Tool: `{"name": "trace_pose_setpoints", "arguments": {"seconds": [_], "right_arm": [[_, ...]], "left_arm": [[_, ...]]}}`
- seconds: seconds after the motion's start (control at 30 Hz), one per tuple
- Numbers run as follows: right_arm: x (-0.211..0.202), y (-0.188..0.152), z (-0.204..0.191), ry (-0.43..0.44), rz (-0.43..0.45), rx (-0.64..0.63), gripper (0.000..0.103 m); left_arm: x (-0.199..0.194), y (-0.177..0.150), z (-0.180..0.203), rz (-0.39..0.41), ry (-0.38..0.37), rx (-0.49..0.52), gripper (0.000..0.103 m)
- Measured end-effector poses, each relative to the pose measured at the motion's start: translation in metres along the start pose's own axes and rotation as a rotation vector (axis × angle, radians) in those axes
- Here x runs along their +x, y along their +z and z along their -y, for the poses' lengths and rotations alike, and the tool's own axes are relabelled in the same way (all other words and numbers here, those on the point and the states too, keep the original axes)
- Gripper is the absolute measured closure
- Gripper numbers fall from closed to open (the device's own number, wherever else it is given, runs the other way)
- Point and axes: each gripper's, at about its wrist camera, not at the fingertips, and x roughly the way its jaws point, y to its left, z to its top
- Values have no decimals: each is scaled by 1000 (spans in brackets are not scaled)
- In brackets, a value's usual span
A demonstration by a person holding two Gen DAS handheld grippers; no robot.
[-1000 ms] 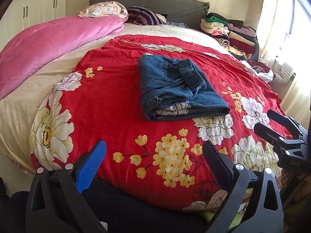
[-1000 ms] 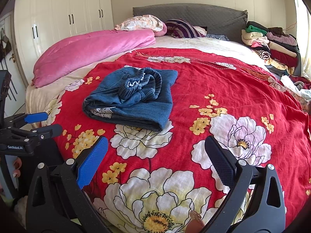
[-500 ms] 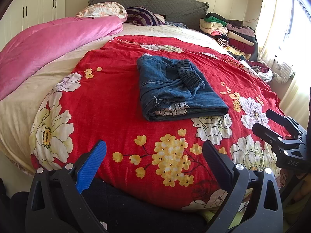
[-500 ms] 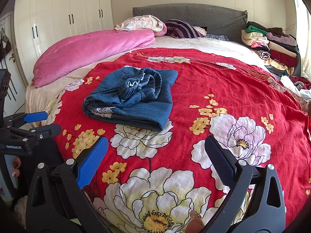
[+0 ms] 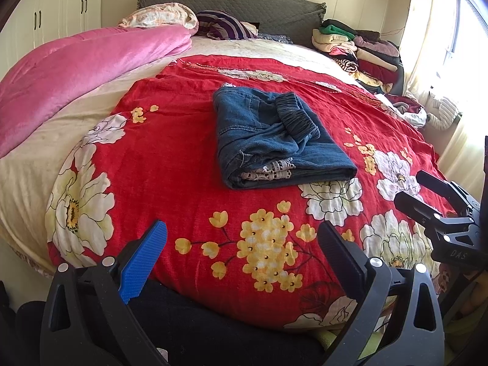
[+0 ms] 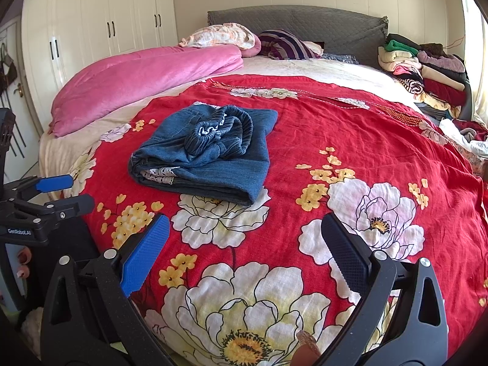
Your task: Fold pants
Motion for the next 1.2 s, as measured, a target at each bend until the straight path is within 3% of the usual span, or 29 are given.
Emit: {"name": "trace_pose_setpoints", "arguments": {"seconds": [0.87,1.2], "right_arm": [[0,-2,3,-6,-2,2,9],[4,0,22,-64,-17,23,9]], "left_arm": [[1,-1,1,-1,1,5,4],[1,4,-7,17,36,19,4]]}}
